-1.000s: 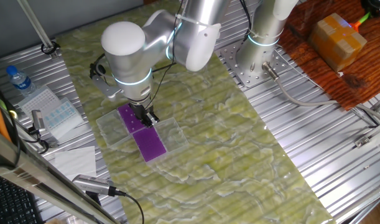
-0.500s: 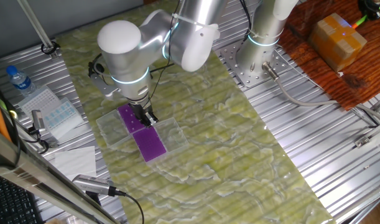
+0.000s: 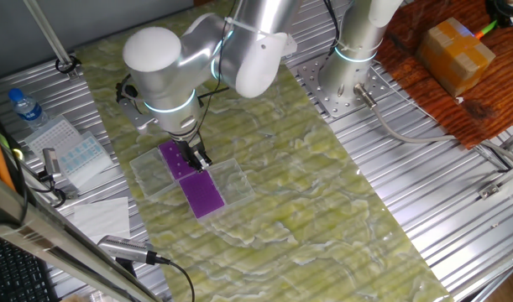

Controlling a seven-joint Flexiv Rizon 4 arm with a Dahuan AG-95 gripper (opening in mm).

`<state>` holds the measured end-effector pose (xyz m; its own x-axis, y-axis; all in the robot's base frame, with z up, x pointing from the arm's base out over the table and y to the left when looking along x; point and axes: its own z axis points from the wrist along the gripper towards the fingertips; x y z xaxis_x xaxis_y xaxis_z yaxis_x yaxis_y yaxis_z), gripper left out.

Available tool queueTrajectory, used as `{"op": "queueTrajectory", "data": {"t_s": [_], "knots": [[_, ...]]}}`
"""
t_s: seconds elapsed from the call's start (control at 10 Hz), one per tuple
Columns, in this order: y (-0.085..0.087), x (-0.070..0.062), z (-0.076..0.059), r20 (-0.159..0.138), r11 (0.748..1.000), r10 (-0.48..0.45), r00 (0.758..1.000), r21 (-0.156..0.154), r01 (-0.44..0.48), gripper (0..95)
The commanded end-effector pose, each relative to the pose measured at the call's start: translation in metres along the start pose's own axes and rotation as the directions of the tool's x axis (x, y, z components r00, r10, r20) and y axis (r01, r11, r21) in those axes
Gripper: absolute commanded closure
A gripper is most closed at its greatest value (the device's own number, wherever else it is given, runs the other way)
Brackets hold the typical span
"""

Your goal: Transfer all small pipette tips from one holder to another

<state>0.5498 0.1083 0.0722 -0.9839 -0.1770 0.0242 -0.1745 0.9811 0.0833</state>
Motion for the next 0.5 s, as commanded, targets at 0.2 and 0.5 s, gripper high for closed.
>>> {"op": "queueTrajectory", "data": {"t_s": [0.2, 0.5], "knots": [[-0.0005, 0.0020, -0.0005, -0.038, 0.997, -0.082, 0.996, -0.003, 0.082, 95.0], [-0.0005, 0.0020, -0.0005, -0.068, 0.992, -0.127, 0.990, -0.016, 0.126, 95.0]]}}
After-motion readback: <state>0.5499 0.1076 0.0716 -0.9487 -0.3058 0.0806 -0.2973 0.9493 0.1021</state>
